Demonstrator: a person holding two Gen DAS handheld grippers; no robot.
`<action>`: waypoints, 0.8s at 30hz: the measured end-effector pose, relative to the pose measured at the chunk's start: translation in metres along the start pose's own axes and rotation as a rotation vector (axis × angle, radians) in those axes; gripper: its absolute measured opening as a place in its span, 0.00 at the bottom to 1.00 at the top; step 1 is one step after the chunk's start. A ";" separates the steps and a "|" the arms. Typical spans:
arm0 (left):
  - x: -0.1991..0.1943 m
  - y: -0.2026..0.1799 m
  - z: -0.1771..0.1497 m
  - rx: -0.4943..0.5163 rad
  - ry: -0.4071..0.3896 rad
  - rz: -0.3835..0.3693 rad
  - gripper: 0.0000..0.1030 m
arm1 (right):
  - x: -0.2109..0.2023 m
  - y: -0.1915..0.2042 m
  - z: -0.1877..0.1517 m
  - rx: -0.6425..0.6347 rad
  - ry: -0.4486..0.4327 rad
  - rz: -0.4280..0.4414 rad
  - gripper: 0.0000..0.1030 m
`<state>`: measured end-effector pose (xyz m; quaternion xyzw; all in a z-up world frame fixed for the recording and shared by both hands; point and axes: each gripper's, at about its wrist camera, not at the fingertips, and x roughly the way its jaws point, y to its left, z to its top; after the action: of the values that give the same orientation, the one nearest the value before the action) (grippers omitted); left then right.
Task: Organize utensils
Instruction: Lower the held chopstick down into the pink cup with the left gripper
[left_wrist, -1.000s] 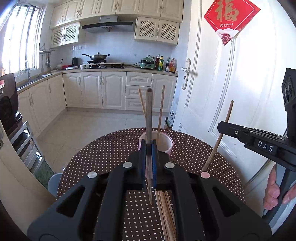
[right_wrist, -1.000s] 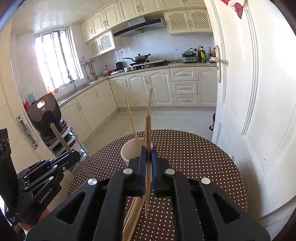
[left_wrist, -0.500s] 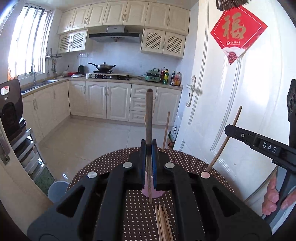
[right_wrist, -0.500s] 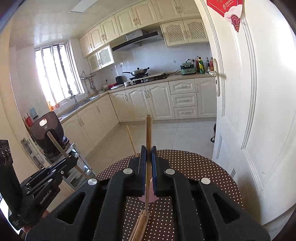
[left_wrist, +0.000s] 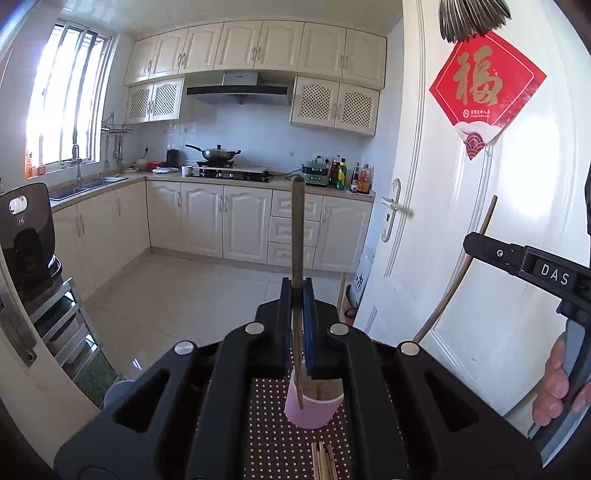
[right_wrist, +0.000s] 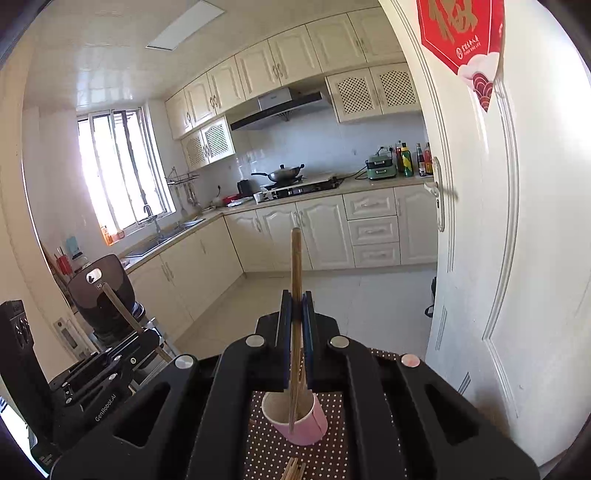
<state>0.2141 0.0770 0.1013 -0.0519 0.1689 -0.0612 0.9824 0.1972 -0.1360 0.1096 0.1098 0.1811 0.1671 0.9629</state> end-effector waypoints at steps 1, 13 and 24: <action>0.001 0.000 0.002 -0.001 -0.001 -0.004 0.06 | 0.002 0.001 0.001 -0.008 -0.001 0.001 0.04; 0.033 -0.004 0.018 -0.004 0.005 -0.012 0.06 | 0.034 0.002 0.012 -0.033 0.011 -0.025 0.04; 0.081 -0.006 -0.004 -0.010 0.083 -0.010 0.06 | 0.077 -0.008 -0.002 -0.030 0.086 -0.033 0.04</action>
<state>0.2879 0.0598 0.0715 -0.0552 0.2096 -0.0671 0.9739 0.2661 -0.1153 0.0817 0.0853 0.2217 0.1582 0.9584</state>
